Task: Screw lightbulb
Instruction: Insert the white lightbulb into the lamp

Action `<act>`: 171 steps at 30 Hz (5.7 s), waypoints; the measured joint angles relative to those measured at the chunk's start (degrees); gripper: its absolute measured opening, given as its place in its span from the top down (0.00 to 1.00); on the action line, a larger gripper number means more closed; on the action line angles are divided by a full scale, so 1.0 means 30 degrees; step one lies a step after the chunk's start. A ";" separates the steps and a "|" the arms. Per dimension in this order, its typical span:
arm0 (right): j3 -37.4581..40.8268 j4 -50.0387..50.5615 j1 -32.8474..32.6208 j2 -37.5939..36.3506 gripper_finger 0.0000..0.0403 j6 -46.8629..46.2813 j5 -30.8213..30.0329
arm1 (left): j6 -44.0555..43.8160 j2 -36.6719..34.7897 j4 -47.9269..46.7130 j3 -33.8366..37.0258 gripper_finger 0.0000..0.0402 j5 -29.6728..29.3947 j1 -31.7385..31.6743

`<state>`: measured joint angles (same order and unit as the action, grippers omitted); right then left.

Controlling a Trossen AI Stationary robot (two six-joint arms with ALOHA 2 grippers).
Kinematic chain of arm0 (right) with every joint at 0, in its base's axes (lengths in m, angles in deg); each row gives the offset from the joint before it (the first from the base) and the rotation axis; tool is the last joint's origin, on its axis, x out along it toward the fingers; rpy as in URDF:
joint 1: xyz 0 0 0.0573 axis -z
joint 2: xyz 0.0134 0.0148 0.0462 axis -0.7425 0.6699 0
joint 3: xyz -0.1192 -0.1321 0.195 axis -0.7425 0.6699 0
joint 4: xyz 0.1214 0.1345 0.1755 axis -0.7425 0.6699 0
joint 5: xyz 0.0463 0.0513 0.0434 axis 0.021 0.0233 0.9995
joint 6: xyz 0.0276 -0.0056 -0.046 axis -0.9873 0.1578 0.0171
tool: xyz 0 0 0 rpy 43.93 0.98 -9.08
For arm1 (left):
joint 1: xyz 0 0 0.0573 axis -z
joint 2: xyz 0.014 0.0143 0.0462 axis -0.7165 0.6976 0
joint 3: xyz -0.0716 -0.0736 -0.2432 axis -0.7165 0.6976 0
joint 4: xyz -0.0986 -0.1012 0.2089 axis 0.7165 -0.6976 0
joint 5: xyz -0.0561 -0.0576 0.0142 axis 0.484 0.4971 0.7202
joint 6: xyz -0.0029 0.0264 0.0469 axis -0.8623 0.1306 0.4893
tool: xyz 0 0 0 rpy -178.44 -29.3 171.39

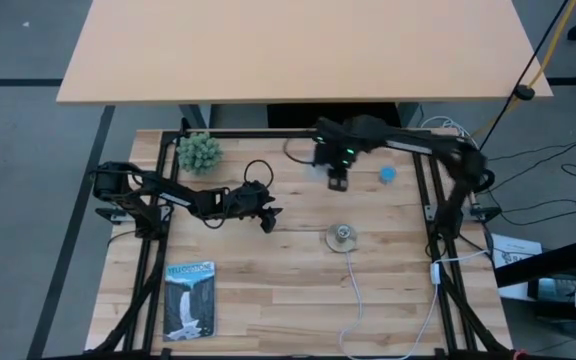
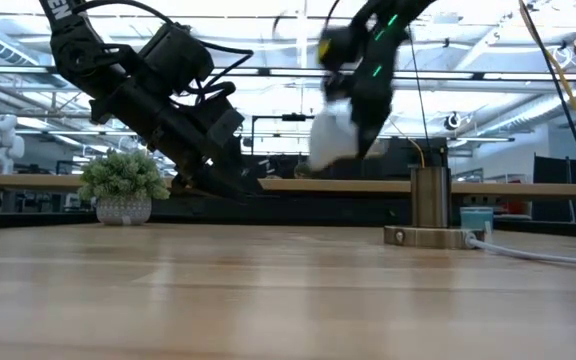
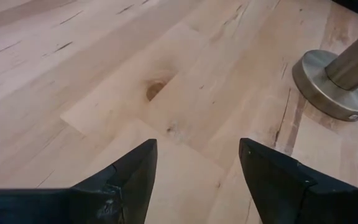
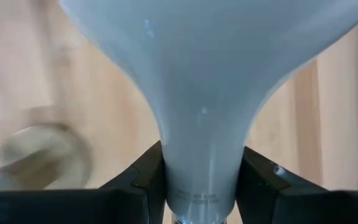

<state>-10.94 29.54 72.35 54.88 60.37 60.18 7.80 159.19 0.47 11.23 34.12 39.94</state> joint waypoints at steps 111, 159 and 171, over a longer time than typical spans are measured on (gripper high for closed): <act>1.7520 -4.3368 -0.9539 0.3468 0.57 -0.7966 -0.2050 | 0.0183 -0.2667 -0.3272 -0.0598 0.42 0.1054 0.1900; 1.7527 -4.1181 -0.9452 0.2460 0.58 -0.5504 -0.2209 | 0.2841 -0.2667 -0.4843 -0.3126 0.42 0.1413 0.2288; 1.7571 -3.5738 -0.9474 -0.0482 0.58 -0.6315 -0.2051 | 0.2885 -0.2667 -0.3844 -0.3096 0.42 0.1413 0.2288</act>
<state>41.78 -77.67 43.93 53.44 41.42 54.03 16.45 151.19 -11.06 1.94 38.36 46.80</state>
